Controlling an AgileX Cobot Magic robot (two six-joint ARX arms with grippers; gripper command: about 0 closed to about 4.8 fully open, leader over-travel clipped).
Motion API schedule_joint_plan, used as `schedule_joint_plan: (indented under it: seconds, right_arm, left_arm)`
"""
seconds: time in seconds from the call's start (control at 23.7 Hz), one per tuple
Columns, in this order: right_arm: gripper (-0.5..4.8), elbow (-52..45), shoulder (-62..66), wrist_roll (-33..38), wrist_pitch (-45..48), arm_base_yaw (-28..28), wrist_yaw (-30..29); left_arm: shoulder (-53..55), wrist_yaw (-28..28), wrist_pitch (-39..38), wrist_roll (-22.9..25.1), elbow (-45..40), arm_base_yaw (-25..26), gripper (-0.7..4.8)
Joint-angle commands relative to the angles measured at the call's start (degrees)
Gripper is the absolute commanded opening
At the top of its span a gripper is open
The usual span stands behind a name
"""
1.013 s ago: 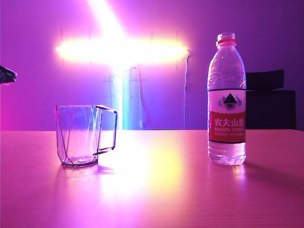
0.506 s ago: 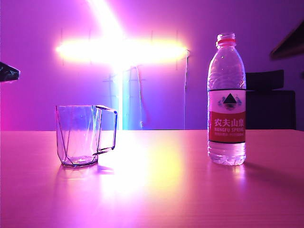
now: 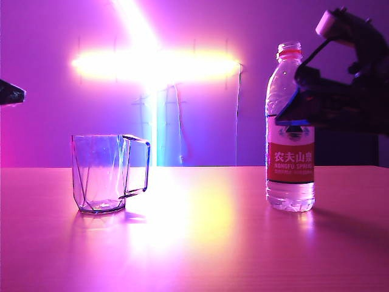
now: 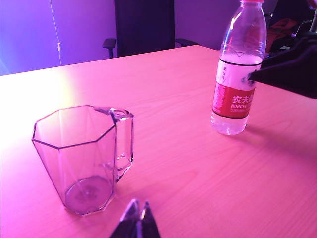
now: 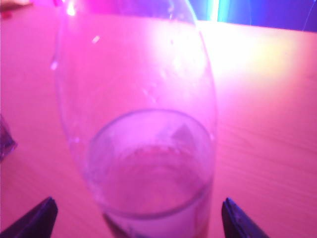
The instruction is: Pick up the mineral water bottle on the table and pour water into the mug until it's half full.
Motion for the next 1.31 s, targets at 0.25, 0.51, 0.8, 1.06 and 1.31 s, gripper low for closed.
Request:
schedule_joint_plan:
  seconds: [0.25,0.51,0.8,1.06,1.31]
  right_arm:
    - [4.79,0.24,20.79,4.7,27.74,0.09,0.83]
    - [4.79,0.33,32.48,6.32,40.57,0.09,1.05]
    - [4.79,1.6,33.11,6.32,40.68,0.09,1.25]
    - [4.51,2.75,33.11,6.32,40.68,0.09,1.27]
    - [3.39,2.75,33.11,6.32,40.68,0.09,1.27]
  left_arm:
    - [0.02,-0.11,0.33,-0.15,0.22,0.04,-0.02]
    - [0.02,-0.11,0.28,-0.15,0.22,0.04,-0.02]
    - [0.02,-0.09,0.17,-0.15,0.22,0.04,-0.02]
    - [0.02,-0.09,0.17,-0.15,0.22,0.04,-0.02]
    - [0.02,-0.09,0.17,-0.15,0.22,0.04,-0.02]
